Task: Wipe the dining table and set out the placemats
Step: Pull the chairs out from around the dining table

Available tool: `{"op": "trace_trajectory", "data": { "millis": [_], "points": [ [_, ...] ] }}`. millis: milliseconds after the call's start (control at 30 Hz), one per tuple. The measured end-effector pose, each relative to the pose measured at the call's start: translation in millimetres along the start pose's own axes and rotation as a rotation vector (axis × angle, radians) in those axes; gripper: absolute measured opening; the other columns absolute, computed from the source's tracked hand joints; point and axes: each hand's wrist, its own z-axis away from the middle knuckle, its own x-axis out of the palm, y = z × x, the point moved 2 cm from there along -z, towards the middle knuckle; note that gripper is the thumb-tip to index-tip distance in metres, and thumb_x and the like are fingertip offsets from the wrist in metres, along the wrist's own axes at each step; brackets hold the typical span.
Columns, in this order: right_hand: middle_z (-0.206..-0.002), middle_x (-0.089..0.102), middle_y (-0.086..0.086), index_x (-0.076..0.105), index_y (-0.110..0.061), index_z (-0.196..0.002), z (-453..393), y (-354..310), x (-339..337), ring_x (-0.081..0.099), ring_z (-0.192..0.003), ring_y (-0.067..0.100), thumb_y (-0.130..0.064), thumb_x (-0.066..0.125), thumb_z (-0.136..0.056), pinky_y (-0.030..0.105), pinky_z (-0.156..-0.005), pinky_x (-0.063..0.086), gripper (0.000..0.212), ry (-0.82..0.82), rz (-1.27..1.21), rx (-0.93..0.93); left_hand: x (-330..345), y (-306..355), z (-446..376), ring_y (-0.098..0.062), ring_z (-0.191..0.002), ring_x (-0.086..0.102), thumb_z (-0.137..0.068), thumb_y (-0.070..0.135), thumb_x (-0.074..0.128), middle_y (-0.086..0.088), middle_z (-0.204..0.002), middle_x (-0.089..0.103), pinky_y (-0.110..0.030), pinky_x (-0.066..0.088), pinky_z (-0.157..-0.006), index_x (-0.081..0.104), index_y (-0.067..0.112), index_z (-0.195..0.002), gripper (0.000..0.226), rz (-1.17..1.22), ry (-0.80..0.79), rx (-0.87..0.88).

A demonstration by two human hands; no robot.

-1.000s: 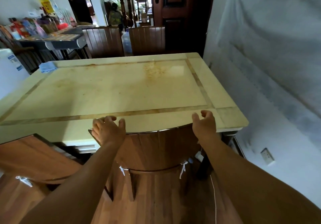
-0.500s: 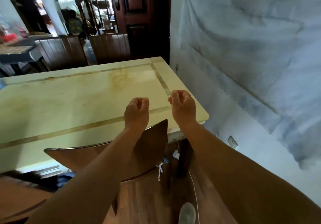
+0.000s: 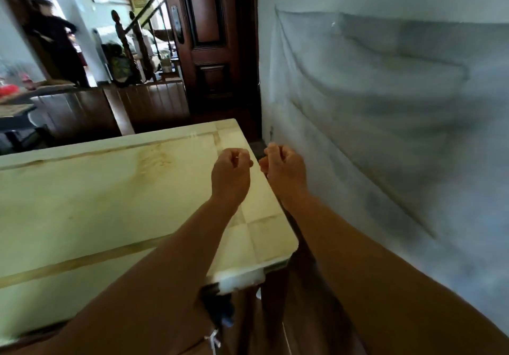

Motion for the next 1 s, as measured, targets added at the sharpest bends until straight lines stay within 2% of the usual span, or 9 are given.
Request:
{"op": "trace_trajectory", "data": {
  "millis": [100,167,333,400,533,633,733,900,1000],
  "points": [
    [-0.071,0.062,-0.012,0.056,-0.027,-0.081,-74.8,16.6,-19.3,0.058,-0.062,0.0,-0.04,0.041,-0.096,0.005,-0.046,0.037,0.025,-0.112,0.019,0.011,66.0,10.7,-48.0,-0.019,-0.083,0.063,-0.095,0.027,0.043,-0.003,-0.086,0.065,-0.029,0.051,-0.072,0.053,0.028,-0.082,0.016,0.044,0.079,-0.039],
    [-0.071,0.058,-0.014,0.053,-0.03,-0.079,-109.4,19.3,-28.0,0.056,-0.064,0.002,-0.042,0.039,-0.097,0.007,-0.048,0.036,0.026,-0.153,0.045,-0.007,94.4,17.1,-71.0,-0.017,-0.081,0.063,-0.095,0.029,0.042,-0.002,-0.084,0.065,-0.023,0.048,-0.065,0.054,0.027,-0.085,0.016,0.09,0.137,-0.085],
    [-0.078,0.06,-0.013,0.051,-0.034,-0.082,-193.1,32.4,-44.2,0.06,-0.075,0.006,-0.047,0.035,-0.096,0.017,-0.057,0.04,0.024,-0.177,0.069,-0.011,146.9,22.3,-119.7,-0.014,-0.08,0.062,-0.095,0.031,0.042,0.001,-0.083,0.065,-0.023,0.048,-0.066,0.058,0.021,-0.09,0.019,0.137,0.232,-0.148],
    [-0.08,0.06,-0.016,0.05,-0.035,-0.088,-215.8,42.1,-47.2,0.061,-0.078,0.007,-0.048,0.035,-0.096,0.017,-0.061,0.041,0.021,-0.177,0.068,0.003,155.0,18.3,-133.0,-0.015,-0.08,0.062,-0.095,0.032,0.043,0.002,-0.083,0.065,-0.025,0.049,-0.069,0.058,0.019,-0.09,0.021,0.16,0.257,-0.173],
    [-0.086,0.063,-0.009,0.052,-0.029,-0.096,-256.7,67.9,-43.7,0.062,-0.081,0.009,-0.047,0.033,-0.097,0.018,-0.065,0.045,0.026,-0.178,0.041,0.041,163.1,1.2,-162.8,-0.013,-0.083,0.063,-0.095,0.037,0.041,0.005,-0.084,0.065,-0.029,0.051,-0.076,0.057,0.026,-0.087,0.022,0.134,0.294,-0.203],
    [-0.08,0.063,-0.012,0.051,-0.031,-0.088,-283.0,80.3,-33.0,0.062,-0.075,0.007,-0.046,0.033,-0.098,0.015,-0.059,0.042,0.026,-0.191,0.007,0.073,165.5,-11.2,-189.5,-0.01,-0.083,0.063,-0.096,0.039,0.04,0.008,-0.086,0.064,-0.03,0.05,-0.078,0.057,0.025,-0.092,0.023,0.107,0.312,-0.217],
    [-0.08,0.063,-0.011,0.048,-0.034,-0.081,-316.3,82.9,-16.7,0.062,-0.075,0.007,-0.046,0.033,-0.098,0.016,-0.058,0.041,0.026,-0.235,-0.005,0.076,166.6,-20.7,-225.1,-0.011,-0.079,0.063,-0.096,0.037,0.041,0.006,-0.084,0.064,-0.026,0.05,-0.073,0.057,0.023,-0.09,0.021,0.134,0.35,-0.216],
    [-0.079,0.063,-0.007,0.049,-0.033,-0.08,-387.7,83.5,20.7,0.06,-0.072,0.007,-0.043,0.033,-0.099,0.017,-0.055,0.039,0.026,-0.265,-0.008,0.047,165.8,-34.6,-293.4,-0.013,-0.08,0.063,-0.096,0.035,0.042,0.003,-0.084,0.065,-0.026,0.051,-0.072,0.057,0.024,-0.086,0.021,0.144,0.386,-0.187],
    [-0.079,0.064,-0.008,0.053,-0.028,-0.088,-423.8,84.6,50.3,0.061,-0.073,0.006,-0.041,0.034,-0.099,0.018,-0.058,0.042,0.026,-0.292,-0.025,0.034,161.6,-46.5,-327.0,-0.013,-0.08,0.063,-0.096,0.033,0.043,0.001,-0.086,0.065,-0.028,0.051,-0.076,0.058,0.018,-0.093,0.022,0.144,0.424,-0.201]
  ]
}}
